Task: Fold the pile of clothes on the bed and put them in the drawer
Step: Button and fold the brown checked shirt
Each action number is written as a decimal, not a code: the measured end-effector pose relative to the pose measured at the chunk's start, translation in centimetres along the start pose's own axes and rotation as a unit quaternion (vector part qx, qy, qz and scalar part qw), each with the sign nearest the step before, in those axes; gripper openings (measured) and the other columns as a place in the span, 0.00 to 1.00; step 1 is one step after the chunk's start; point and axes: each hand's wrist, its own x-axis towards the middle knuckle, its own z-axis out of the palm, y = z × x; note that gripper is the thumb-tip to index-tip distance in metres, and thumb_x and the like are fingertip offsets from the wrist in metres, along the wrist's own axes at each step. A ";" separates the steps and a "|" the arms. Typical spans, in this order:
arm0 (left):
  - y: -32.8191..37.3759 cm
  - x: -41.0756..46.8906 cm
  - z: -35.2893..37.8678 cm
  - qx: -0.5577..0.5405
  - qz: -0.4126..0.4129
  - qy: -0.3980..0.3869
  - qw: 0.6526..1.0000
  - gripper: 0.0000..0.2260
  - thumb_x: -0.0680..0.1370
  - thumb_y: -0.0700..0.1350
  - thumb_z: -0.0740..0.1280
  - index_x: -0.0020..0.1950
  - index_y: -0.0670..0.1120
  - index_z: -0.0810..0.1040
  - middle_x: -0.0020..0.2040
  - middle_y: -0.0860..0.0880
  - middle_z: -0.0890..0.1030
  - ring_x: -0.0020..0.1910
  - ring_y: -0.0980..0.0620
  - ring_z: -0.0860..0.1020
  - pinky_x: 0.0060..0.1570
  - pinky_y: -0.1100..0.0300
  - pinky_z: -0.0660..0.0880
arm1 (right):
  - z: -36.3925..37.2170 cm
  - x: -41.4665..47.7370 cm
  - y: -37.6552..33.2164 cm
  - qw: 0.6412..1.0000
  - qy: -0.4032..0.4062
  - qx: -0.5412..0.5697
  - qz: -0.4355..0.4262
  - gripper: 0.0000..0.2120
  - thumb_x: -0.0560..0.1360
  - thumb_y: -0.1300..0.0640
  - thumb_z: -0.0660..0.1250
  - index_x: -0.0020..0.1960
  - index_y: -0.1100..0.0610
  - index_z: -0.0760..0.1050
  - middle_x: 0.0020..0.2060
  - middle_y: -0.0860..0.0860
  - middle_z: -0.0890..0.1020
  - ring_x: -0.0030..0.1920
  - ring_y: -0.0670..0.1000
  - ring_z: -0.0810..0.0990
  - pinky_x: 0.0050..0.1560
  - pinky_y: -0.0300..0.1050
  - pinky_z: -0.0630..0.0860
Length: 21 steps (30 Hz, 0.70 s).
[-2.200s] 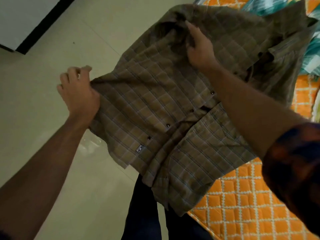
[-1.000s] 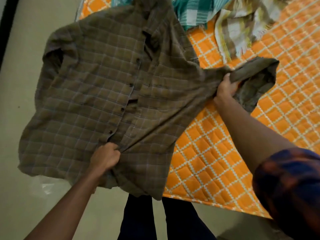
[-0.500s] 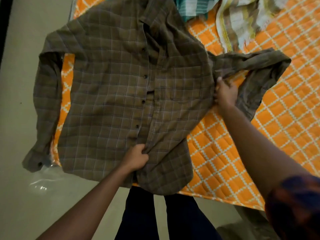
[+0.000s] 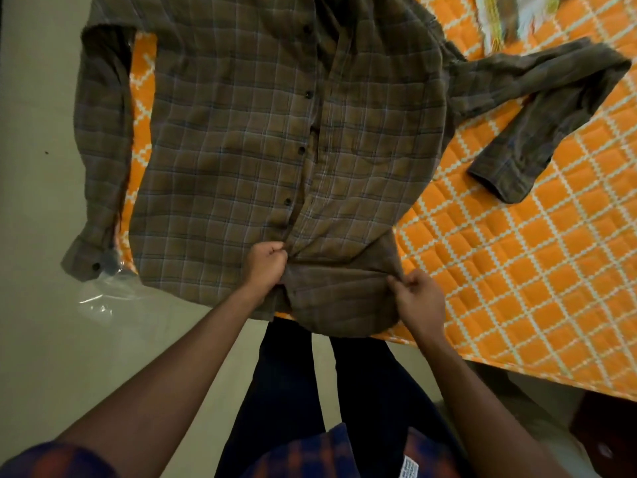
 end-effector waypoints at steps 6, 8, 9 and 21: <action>0.7 -1.7 1.2 0.257 0.007 -0.083 0.963 0.09 0.77 0.44 0.64 0.36 0.47 0.75 0.35 0.47 0.80 0.38 0.46 0.82 0.44 0.50 0.82 | -3.8 -3.4 3.4 0.926 -0.147 -0.336 0.089 0.25 0.76 0.34 0.61 0.37 0.55 0.78 0.35 0.52 0.83 0.37 0.55 0.82 0.40 0.47 0.78; 2.4 -2.1 0.5 0.380 0.039 -0.072 0.922 0.08 0.76 0.50 0.67 0.41 0.47 0.77 0.38 0.49 0.81 0.39 0.48 0.81 0.42 0.54 0.78 | -4.1 -2.3 1.4 0.924 -0.080 -0.371 0.037 0.24 0.77 0.35 0.62 0.37 0.55 0.73 0.35 0.51 0.79 0.36 0.55 0.79 0.35 0.44 0.72; 3.5 -2.1 0.1 0.423 0.056 -0.046 0.903 0.08 0.76 0.52 0.68 0.44 0.48 0.77 0.39 0.50 0.80 0.40 0.49 0.80 0.41 0.56 0.77 | -4.1 -1.3 -0.5 0.933 -0.050 -0.357 -0.007 0.23 0.78 0.37 0.63 0.37 0.55 0.72 0.33 0.51 0.77 0.36 0.56 0.79 0.33 0.44 0.70; 21.7 10.9 -4.7 0.318 0.430 0.196 0.822 0.24 0.77 0.48 0.67 0.73 0.49 0.68 0.70 0.46 0.70 0.69 0.44 0.67 0.65 0.44 0.70 | 0.0 19.4 -28.8 0.902 0.188 -0.073 -0.382 0.30 0.75 0.44 0.69 0.74 0.52 0.69 0.74 0.55 0.69 0.74 0.58 0.65 0.72 0.54 0.67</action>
